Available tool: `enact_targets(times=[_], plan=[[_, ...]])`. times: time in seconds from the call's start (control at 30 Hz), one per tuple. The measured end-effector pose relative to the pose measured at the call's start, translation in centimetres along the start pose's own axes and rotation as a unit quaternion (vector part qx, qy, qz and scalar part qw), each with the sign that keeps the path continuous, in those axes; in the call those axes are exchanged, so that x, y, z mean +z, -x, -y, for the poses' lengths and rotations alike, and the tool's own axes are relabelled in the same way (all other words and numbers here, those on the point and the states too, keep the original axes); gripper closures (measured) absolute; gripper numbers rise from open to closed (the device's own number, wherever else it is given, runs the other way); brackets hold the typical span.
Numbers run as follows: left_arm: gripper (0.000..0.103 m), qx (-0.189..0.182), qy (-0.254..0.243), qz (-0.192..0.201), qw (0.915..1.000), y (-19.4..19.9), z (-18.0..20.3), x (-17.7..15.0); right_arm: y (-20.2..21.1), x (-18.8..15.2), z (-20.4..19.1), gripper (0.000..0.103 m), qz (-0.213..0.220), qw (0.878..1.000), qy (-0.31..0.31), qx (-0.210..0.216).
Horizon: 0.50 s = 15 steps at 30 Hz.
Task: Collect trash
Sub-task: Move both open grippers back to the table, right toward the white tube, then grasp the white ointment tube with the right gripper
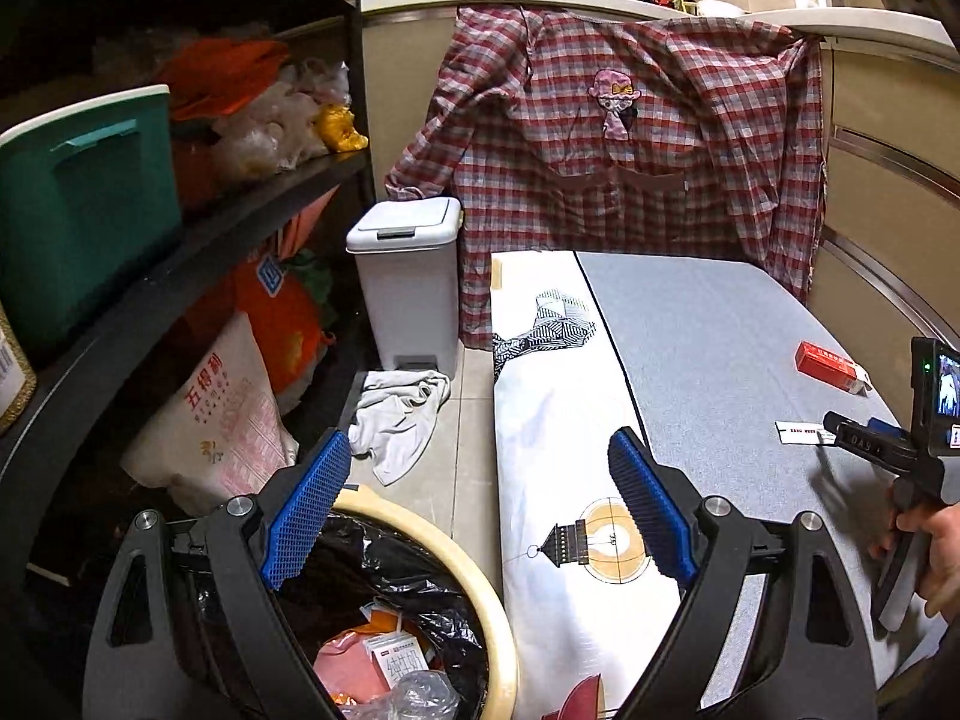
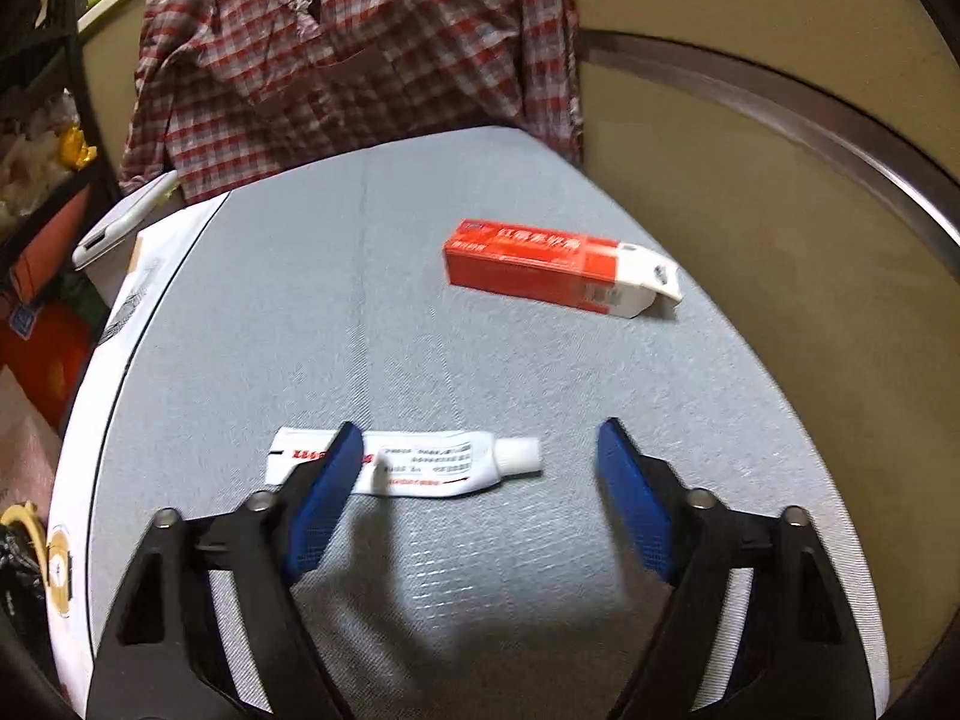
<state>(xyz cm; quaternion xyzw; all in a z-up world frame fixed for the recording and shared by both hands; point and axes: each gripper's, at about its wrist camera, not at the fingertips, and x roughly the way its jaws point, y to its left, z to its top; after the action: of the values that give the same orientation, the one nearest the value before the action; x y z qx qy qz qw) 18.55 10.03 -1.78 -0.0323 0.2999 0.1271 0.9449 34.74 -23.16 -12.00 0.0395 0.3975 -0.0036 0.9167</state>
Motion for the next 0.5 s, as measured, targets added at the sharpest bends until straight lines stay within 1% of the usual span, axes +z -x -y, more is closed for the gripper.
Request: enact_targets(times=[0.03, 0.07, 0.13, 0.2, 0.23, 0.27, 0.37, 0.47, 0.5], plan=[[0.018, -0.001, 0.000, 0.000, 1.0000, -0.1, 0.1, 0.0, 0.0, -0.1, -0.1, 0.056, -0.003, 1.000, 0.001, 0.001], [0.018, -0.001, 0.000, -0.001, 1.0000, -0.1, 0.2, 0.0, -0.1, -0.2, -0.1, 0.078, -0.007, 1.000, 0.000, 0.000], [0.018, -0.002, -0.003, 0.002, 1.0000, 0.0, 0.2, 0.0, 0.0, -0.2, -0.1, 0.081, -0.006, 1.000, -0.004, 0.006], [0.018, 0.000, -0.007, 0.006, 1.0000, 0.1, 0.3, 0.0, 0.4, -0.3, -0.1, 0.086, 0.005, 1.000, -0.004, 0.005], [0.018, 0.000, -0.009, 0.009, 0.9999, 0.3, 0.2, -0.1, 0.6, -0.3, -0.2, 0.102, 0.008, 1.000, -0.002, 0.000], [0.018, 0.001, -0.009, 0.010, 0.9999, 0.4, 0.2, -0.1, 0.6, -0.3, -0.2, 0.103, 0.008, 1.000, -0.001, -0.004], [0.018, -0.001, -0.004, 0.012, 0.9999, 0.6, -0.2, 0.0, 1.3, -0.5, -0.5, 0.103, 0.019, 1.000, 0.009, -0.010], [0.018, -0.002, 0.003, 0.012, 0.9999, 0.7, -0.4, 0.0, 2.0, -0.7, -1.0, 0.103, 0.024, 0.999, 0.036, -0.019], [0.018, -0.004, 0.005, 0.012, 0.9999, 0.6, -0.5, 0.1, 2.3, -0.7, -1.3, 0.102, 0.025, 0.999, 0.045, -0.010]])
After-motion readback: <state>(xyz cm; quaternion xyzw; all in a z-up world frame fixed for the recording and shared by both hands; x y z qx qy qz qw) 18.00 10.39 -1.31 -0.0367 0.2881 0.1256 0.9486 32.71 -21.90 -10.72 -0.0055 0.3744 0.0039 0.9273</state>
